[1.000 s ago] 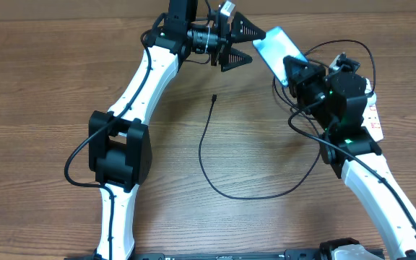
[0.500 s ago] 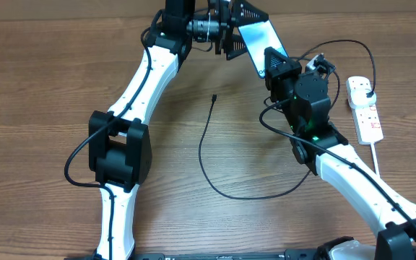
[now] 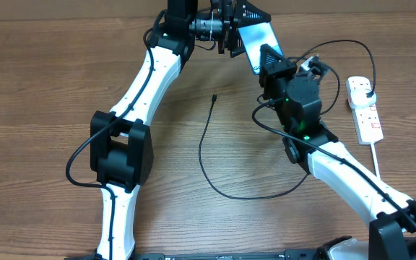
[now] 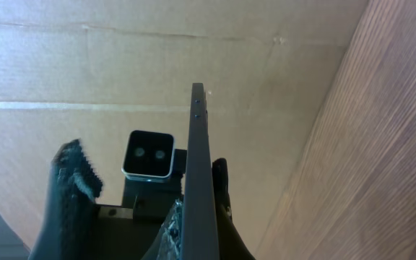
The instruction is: Plug charger to phone and switch on socket
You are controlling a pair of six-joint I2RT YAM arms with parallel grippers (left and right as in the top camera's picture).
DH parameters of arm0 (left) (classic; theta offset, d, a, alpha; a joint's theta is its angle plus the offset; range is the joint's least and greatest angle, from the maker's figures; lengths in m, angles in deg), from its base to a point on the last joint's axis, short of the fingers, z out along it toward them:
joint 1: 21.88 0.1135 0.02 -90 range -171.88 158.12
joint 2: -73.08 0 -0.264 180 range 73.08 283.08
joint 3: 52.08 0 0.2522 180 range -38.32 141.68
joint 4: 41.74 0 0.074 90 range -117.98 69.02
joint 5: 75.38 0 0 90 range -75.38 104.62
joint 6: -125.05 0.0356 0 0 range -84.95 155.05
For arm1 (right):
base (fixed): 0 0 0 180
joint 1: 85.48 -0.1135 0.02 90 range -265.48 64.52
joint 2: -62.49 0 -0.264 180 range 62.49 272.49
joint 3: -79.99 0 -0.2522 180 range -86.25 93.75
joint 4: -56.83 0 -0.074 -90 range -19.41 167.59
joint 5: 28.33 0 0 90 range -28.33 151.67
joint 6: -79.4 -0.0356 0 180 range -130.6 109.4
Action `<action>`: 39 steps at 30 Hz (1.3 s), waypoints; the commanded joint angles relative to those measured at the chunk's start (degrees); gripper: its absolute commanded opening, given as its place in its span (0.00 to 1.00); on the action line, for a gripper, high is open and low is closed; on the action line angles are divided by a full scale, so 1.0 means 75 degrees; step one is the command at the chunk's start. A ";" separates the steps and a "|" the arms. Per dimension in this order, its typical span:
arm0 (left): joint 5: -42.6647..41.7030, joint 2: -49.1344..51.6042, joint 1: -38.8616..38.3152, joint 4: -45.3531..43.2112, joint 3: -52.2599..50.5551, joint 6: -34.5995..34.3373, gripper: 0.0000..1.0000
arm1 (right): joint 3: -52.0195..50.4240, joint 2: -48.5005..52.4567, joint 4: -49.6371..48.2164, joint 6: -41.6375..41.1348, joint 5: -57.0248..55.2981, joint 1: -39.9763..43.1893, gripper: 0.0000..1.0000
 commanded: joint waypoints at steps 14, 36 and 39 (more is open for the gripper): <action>0.0143 -0.0006 -0.0055 -0.0044 0.0114 -0.0047 0.25 | 0.0213 -0.0015 -0.0119 -0.0184 -0.0050 -0.0152 0.04; 0.0364 -0.0006 0.0017 -0.0035 0.0114 -0.0038 0.04 | 0.0213 -0.0015 -0.0125 -0.0178 -0.0044 -0.0152 0.27; 0.0353 -0.0006 0.0111 -0.0035 0.0114 0.0096 0.04 | 0.0213 -0.0015 -0.0119 -0.0175 -0.0044 -0.0152 0.36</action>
